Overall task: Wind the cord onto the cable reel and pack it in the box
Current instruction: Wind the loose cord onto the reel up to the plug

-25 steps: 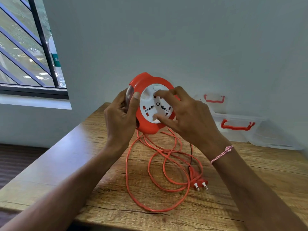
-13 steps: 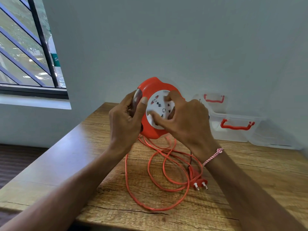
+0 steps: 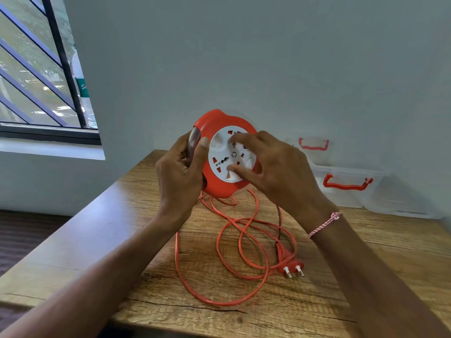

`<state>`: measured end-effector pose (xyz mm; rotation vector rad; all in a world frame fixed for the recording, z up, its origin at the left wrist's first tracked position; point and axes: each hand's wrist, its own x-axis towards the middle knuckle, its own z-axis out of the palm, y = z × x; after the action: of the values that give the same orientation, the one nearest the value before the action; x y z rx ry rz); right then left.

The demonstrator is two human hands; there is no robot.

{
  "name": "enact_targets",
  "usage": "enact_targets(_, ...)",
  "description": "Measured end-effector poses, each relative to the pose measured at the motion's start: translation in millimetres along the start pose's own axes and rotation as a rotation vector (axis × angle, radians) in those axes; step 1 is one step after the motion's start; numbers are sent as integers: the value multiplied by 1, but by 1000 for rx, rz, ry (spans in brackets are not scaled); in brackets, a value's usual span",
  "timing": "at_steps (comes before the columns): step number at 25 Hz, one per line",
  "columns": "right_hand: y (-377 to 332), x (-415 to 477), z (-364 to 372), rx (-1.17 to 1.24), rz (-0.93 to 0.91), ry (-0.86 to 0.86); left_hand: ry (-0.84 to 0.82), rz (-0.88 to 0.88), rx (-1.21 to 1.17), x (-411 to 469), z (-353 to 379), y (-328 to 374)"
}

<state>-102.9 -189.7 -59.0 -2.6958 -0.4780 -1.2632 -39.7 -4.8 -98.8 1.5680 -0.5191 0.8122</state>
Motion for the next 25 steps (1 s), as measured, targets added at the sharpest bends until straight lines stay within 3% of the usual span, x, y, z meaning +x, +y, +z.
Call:
enact_targets(4, 5, -3, 4, -196, -173, -54, -10, -29, -37, 0, -1, 2)
enact_targets(11, -6, -4, 6, -265, -125, 98, -24, -11, -34, -2, 1, 2)
enact_targets(14, -20, -2, 9, -157, 104, 138, -8, 24, -17, -3, 3, 0)
enact_targets(18, -35, 6, 9, 534, 697, 92, -24, 114, 47, -6, 6, -2)
enact_targets(19, -35, 6, 8, 621, 759, 81, -28, 114, 43, -5, 6, -2)
enact_targets(21, -30, 4, 7, 442, 656, 105, -22, 89, 41, -4, 6, -4)
enact_targets(23, -22, 1, 7, 148, 440, 186, -8, 52, 43, -3, 4, -3)
enact_targets(25, -15, 0, 4, 19, 211, 208, 14, 16, 29, -1, 2, -2)
